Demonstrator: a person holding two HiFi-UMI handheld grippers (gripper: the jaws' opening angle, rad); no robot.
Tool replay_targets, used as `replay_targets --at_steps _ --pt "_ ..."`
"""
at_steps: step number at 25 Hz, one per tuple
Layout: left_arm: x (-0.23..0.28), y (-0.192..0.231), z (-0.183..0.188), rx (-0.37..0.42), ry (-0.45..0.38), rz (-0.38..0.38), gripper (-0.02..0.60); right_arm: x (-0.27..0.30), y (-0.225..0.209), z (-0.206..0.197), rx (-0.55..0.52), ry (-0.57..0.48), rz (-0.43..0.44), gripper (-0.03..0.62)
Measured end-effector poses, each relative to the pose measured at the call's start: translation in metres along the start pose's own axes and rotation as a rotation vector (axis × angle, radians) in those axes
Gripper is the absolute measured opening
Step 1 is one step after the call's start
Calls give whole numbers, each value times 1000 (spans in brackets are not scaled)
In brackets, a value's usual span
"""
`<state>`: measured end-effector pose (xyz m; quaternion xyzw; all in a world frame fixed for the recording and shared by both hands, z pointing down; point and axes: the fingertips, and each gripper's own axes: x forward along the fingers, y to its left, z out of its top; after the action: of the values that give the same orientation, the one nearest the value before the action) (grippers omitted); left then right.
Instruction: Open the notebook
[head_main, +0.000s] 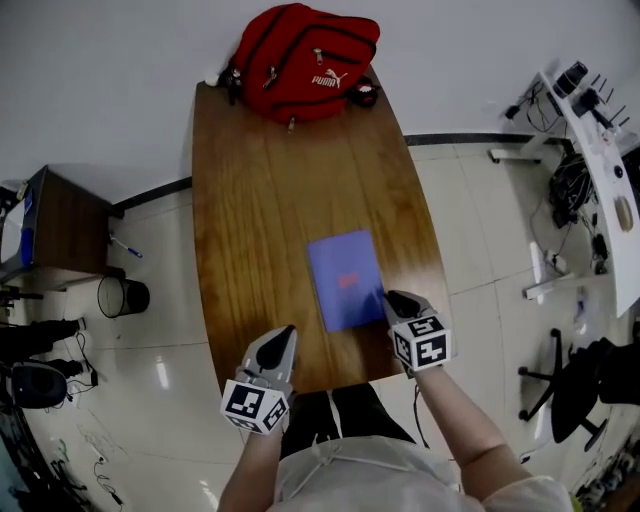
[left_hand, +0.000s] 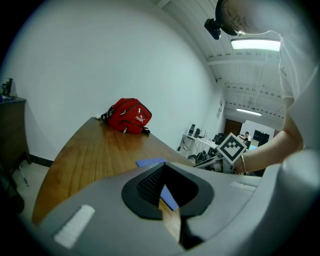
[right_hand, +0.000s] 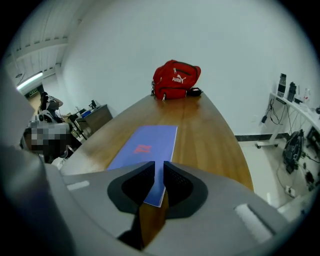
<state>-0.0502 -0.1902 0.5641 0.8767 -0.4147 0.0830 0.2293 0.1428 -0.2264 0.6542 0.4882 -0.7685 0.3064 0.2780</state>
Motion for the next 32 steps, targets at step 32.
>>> replay_targets --at_steps 32 --pt "15 11 -6 -68 11 -21 6 -3 8 13 35 33 -14 9"
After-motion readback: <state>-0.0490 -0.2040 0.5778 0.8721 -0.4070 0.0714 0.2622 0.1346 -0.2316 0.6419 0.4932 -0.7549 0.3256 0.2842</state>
